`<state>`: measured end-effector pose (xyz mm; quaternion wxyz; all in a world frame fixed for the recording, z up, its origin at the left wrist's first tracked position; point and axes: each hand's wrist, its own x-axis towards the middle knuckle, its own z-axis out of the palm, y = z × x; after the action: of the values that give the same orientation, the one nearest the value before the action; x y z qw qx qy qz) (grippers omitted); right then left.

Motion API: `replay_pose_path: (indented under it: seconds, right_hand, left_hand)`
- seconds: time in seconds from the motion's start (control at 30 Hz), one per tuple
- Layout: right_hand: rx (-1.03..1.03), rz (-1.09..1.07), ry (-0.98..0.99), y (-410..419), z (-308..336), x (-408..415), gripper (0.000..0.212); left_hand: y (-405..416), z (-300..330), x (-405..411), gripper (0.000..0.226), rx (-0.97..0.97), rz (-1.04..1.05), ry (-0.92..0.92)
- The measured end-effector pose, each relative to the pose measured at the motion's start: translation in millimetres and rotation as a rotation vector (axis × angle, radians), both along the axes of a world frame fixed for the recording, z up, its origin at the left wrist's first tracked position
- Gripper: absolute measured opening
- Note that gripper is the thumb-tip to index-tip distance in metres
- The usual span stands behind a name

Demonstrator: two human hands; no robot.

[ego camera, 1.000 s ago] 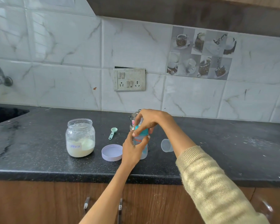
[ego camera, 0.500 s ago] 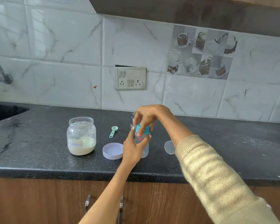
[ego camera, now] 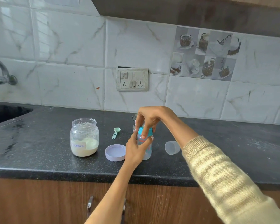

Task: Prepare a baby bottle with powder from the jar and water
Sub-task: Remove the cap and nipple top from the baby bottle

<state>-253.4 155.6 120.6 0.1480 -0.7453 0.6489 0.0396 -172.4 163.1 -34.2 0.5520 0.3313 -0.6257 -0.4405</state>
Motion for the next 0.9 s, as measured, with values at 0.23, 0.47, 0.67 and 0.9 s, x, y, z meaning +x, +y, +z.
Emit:
replay_pose_path:
  seconds: [0.23,0.47,0.67,0.9]
  right_hand:
    - [-0.049,0.032,0.014,4.6,-5.5,-6.9,0.045]
    - [-0.05,-0.035,0.111,7.9,-8.3,-7.7,0.068]
    - [-0.01,0.045,0.115,4.5,-2.7,-7.1,0.056]
    - [-0.006,0.168,0.174,-1.3,-0.2,-6.0,0.051]
  left_hand:
    - [-0.4,-2.4,-0.5,0.031,-0.012,0.002,0.034]
    - [1.6,1.2,-1.1,0.015,-0.044,0.01,0.008]
    - [-3.7,-0.2,0.9,0.034,-0.041,0.015,-0.02]
    - [-9.8,-2.0,3.1,0.032,-0.065,-0.019,-0.057]
